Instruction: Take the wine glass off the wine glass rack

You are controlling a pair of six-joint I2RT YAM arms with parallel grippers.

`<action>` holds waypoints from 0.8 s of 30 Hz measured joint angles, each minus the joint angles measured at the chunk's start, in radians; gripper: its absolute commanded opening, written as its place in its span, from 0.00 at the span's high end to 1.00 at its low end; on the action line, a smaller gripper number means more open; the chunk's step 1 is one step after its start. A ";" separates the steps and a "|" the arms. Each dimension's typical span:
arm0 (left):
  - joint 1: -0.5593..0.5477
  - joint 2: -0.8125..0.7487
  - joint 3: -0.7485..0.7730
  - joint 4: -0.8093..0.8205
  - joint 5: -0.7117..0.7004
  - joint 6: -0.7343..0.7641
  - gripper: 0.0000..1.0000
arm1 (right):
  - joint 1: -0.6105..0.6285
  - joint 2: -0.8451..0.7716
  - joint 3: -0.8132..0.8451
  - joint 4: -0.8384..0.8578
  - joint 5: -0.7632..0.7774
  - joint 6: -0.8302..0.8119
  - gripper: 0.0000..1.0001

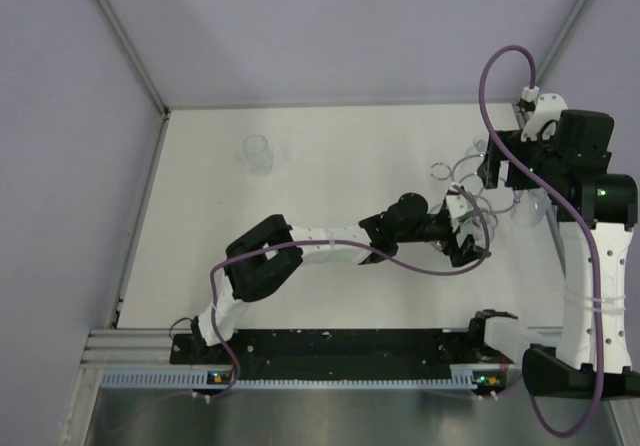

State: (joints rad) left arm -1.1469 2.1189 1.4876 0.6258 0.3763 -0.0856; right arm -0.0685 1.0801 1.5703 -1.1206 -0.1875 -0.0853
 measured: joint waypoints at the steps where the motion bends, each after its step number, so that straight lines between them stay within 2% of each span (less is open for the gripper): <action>1: -0.002 0.003 0.006 0.003 -0.004 -0.002 0.08 | 0.000 0.000 0.000 0.000 -0.002 0.000 0.20; 7: -0.007 0.007 0.016 0.002 -0.019 -0.003 0.23 | 0.000 0.000 -0.002 0.000 -0.002 0.000 0.20; 9: -0.007 0.007 0.016 0.002 -0.023 -0.002 0.33 | 0.000 0.000 -0.006 -0.001 -0.002 0.000 0.20; 11: -0.006 0.007 0.016 0.002 -0.023 -0.001 0.39 | 0.000 0.000 -0.008 -0.001 -0.002 0.000 0.20; 13: -0.006 0.007 0.016 0.002 -0.021 0.001 0.56 | 0.000 0.000 -0.009 0.000 -0.003 0.000 0.20; 16: -0.006 0.007 0.016 0.002 -0.015 0.002 0.76 | 0.000 0.000 -0.013 0.000 -0.003 0.000 0.20; 18: -0.006 0.007 0.016 0.002 -0.013 0.004 0.98 | 0.000 -0.001 -0.013 0.000 -0.003 0.000 0.20; 24: -0.005 0.007 0.016 0.003 0.002 0.014 1.00 | 0.000 -0.002 -0.013 0.000 -0.003 0.000 0.21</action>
State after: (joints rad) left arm -1.1515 2.1258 1.5036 0.6289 0.3779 -0.0719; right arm -0.0685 1.0782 1.5578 -1.1206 -0.1902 -0.0853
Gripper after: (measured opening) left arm 0.747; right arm 0.796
